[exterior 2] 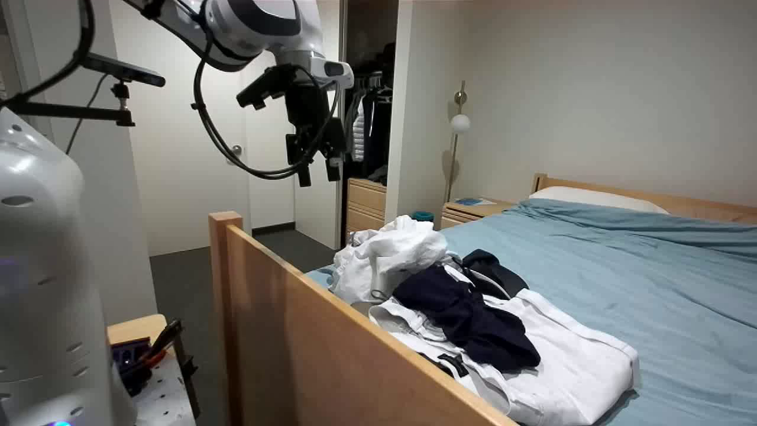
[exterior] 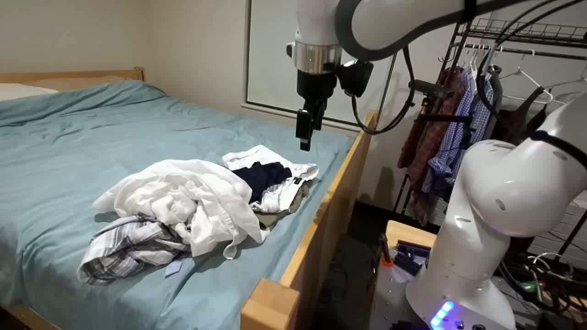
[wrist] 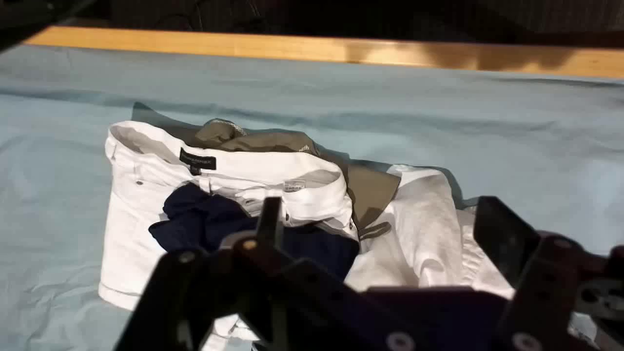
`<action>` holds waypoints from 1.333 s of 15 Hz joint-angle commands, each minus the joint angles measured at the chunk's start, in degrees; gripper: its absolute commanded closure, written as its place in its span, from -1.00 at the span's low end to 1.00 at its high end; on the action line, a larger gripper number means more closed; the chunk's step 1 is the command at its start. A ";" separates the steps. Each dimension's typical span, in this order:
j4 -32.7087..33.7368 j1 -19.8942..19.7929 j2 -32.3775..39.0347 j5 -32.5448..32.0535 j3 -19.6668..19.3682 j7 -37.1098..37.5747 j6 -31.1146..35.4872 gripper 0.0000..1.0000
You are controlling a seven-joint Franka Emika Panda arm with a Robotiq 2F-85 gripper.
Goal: Pick the black cloth and put it on the right on the bed
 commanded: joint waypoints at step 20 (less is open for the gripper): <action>23.51 0.56 27.78 1.71 -6.34 -1.86 7.66 -1.00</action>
